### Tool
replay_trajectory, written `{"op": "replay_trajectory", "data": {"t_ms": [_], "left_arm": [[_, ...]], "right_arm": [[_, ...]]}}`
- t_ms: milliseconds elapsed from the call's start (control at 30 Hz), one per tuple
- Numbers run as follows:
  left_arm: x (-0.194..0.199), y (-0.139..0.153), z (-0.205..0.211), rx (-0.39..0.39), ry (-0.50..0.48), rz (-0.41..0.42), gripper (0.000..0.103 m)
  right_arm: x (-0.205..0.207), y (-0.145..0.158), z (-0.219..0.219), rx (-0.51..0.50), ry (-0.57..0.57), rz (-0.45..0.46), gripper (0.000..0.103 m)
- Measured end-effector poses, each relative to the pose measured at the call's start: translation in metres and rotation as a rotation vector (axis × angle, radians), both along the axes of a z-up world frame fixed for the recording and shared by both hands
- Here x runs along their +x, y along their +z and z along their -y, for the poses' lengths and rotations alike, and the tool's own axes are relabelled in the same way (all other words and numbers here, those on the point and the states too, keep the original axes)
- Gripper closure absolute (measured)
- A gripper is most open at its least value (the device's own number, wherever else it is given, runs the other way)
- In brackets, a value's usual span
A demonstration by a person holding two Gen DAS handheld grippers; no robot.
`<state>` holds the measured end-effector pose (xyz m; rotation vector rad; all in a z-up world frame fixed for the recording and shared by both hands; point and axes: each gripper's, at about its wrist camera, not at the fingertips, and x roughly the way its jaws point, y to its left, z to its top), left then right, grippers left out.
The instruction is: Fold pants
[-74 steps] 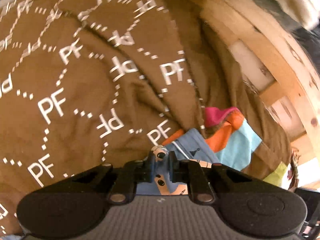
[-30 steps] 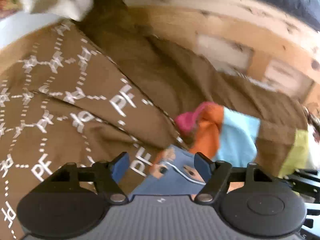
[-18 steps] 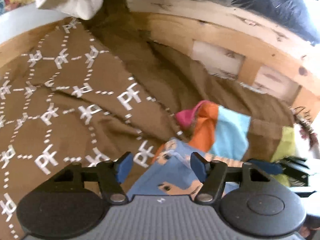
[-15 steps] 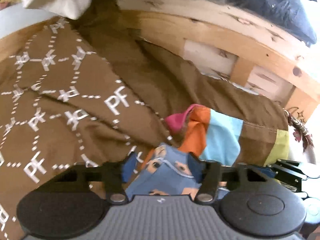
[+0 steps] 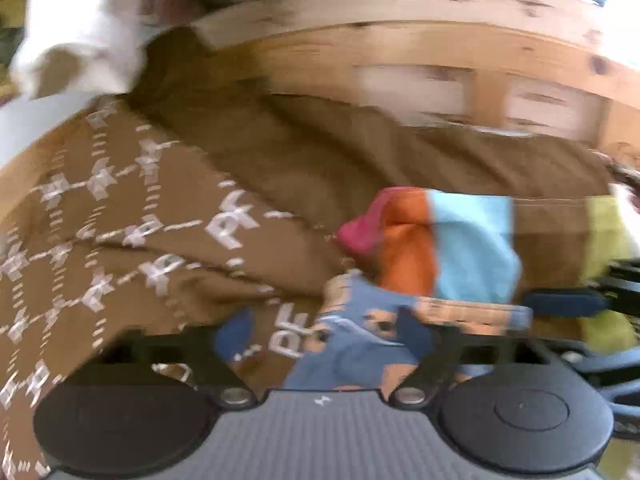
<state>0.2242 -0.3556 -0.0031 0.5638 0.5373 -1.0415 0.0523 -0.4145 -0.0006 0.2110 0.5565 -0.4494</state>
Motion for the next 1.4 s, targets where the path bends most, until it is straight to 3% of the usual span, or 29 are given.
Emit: {"op": "replay_trajectory", "data": {"t_ms": [133, 200, 333, 400, 467, 533, 633, 700, 867, 1000, 1067, 1100, 1167, 1267, 1400], "left_arm": [[0.007, 0.004, -0.016, -0.088, 0.094, -0.053, 0.017], [0.007, 0.001, -0.028, -0.095, 0.135, -0.046, 0.016], [0.012, -0.026, -0.02, 0.079, 0.257, 0.091, 0.018], [0.02, -0.036, -0.02, 0.123, 0.329, 0.094, 0.02], [0.026, -0.032, -0.031, 0.083, 0.381, 0.058, 0.02], [0.029, -0.022, -0.047, 0.024, 0.432, 0.01, 0.019], [0.02, -0.004, -0.089, -0.093, 0.495, -0.033, 0.012], [0.006, 0.002, -0.118, -0.137, 0.527, -0.033, 0.01], [-0.025, -0.007, -0.178, -0.098, 0.588, 0.012, 0.009], [-0.028, -0.021, -0.215, -0.007, 0.654, 0.009, 0.009], [-0.024, -0.031, -0.235, 0.027, 0.707, -0.007, 0.01], [-0.023, -0.035, -0.247, 0.036, 0.736, -0.019, 0.01], [-0.021, -0.038, -0.272, 0.016, 0.784, -0.058, 0.008], [-0.02, -0.026, -0.303, -0.03, 0.841, -0.095, 0.009], [-0.003, 0.001, -0.328, -0.085, 0.847, -0.082, 0.009]], "right_arm": [[-0.001, 0.004, -0.001, -0.06, -0.019, 0.023, 0.061], [0.003, 0.003, -0.001, -0.088, -0.016, 0.009, 0.06], [0.011, -0.004, -0.007, -0.176, 0.002, -0.061, 0.06], [0.015, -0.007, -0.012, -0.228, 0.011, -0.09, 0.06], [0.015, -0.008, -0.017, -0.279, 0.021, -0.103, 0.06], [0.015, -0.007, -0.025, -0.342, 0.03, -0.101, 0.052], [0.015, -0.001, -0.035, -0.429, 0.068, -0.039, 0.039], [0.024, -0.001, -0.042, -0.51, 0.141, -0.015, 0.038], [0.063, -0.01, -0.043, -0.683, 0.286, -0.011, 0.035], [0.089, -0.032, -0.043, -0.693, 0.349, -0.147, 0.034], [0.094, -0.035, -0.037, -0.678, 0.325, -0.161, 0.028], [0.095, -0.034, -0.034, -0.683, 0.303, -0.161, 0.017], [0.095, -0.032, -0.028, -0.683, 0.28, -0.157, 0.009], [0.092, -0.027, -0.028, -0.691, 0.267, -0.145, 0.009], [0.077, -0.021, -0.053, -0.752, 0.286, -0.07, 0.009]]}}
